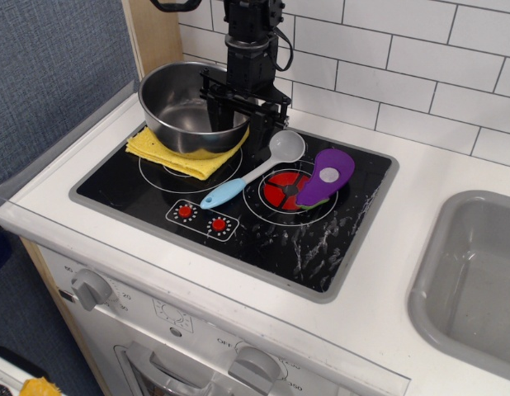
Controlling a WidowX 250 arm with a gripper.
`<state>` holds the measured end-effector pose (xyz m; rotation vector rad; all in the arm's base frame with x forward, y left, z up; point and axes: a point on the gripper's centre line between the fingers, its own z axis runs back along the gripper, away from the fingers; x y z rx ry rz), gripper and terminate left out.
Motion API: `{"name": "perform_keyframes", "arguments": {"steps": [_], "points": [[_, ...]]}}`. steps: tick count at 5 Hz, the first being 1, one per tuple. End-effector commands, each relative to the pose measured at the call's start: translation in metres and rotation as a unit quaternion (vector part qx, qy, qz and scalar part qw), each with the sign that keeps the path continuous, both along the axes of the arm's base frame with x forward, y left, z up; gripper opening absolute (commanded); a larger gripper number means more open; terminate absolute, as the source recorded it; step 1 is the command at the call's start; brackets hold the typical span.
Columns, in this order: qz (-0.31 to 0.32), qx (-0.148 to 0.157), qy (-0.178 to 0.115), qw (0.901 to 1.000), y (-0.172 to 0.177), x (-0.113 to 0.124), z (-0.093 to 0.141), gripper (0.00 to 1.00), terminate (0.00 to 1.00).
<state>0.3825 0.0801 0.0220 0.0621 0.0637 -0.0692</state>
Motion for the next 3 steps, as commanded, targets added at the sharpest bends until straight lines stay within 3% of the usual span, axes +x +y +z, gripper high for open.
{"name": "perform_keyframes", "arguments": {"steps": [1, 3], "points": [[-0.001, 0.016, -0.049, 0.9987, 0.002, -0.002, 0.039, 0.0, 0.0], [-0.006, 0.033, -0.085, 0.9959, 0.001, -0.009, 0.078, 0.0, 0.0]]}}
